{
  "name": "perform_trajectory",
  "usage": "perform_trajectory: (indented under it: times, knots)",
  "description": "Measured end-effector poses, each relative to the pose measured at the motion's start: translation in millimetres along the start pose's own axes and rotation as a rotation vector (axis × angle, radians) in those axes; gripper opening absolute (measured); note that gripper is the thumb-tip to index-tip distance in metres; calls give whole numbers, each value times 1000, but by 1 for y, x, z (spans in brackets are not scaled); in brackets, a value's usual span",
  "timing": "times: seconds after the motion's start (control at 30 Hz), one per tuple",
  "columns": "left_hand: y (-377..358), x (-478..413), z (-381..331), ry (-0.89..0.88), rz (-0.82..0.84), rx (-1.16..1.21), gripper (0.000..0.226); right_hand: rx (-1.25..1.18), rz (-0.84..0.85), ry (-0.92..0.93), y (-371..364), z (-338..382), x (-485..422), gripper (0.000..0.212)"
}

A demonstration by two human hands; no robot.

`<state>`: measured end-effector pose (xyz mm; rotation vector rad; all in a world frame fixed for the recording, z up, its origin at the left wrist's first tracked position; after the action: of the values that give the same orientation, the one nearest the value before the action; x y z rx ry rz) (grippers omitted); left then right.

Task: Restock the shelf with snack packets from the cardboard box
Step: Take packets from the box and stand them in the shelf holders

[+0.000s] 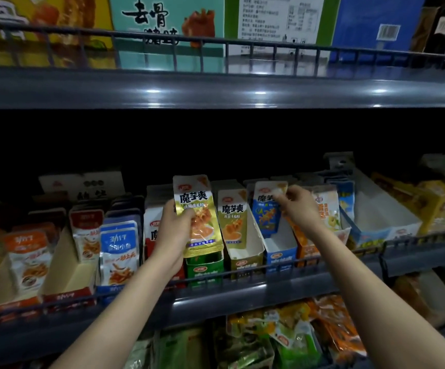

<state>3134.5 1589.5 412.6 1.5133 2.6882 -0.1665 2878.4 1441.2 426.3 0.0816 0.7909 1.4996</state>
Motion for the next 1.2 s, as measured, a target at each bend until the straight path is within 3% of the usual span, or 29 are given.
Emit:
perform_trajectory:
  times: [0.13,0.2,0.27,0.37,0.5,0.8,0.87,1.0,1.03,1.13,1.2]
  knots:
    - [-7,-8,15,138,-24,208,31,91,-8,-17,-9,1,-5,34]
    - [-11,-9,18,159,-30,251,40,125,-7,-15,-11,4,-7,31]
    - [-16,-8,18,166,-19,246,51,137,-5,-18,-12,3,-10,28]
    - [-19,-6,14,117,-11,228,41,106,2,-30,-12,1,-13,23]
    - [-18,-5,13,91,-16,193,65,45,-17,-82,-11,-7,-15,27]
    - [-19,-2,10,23,-1,129,63,22,60,-36,-24,-1,-11,34]
    - [-19,1,6,-24,1,102,59,74,20,-4,-20,5,-7,33]
    - [-23,6,1,-104,61,-6,59,174,-225,219,4,41,11,22]
    - [-26,8,0,-122,91,-30,57,85,-167,226,1,48,16,21]
    - [-40,18,-4,-162,203,-57,50,-386,257,49,-33,63,34,28]
    - [-49,26,-8,-191,256,-95,53,-506,426,2,-46,74,47,21]
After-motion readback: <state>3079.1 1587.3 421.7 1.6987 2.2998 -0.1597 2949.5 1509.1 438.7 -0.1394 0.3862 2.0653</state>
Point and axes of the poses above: each hand's wrist, its own x-axis away from the middle knuckle, its own y-axis out of the back of the hand, z = x × y, the point moved 9 cm from there along -x, towards the middle knuckle, and after that the axes turned 3 degrees about x, right-handed, at the moved point
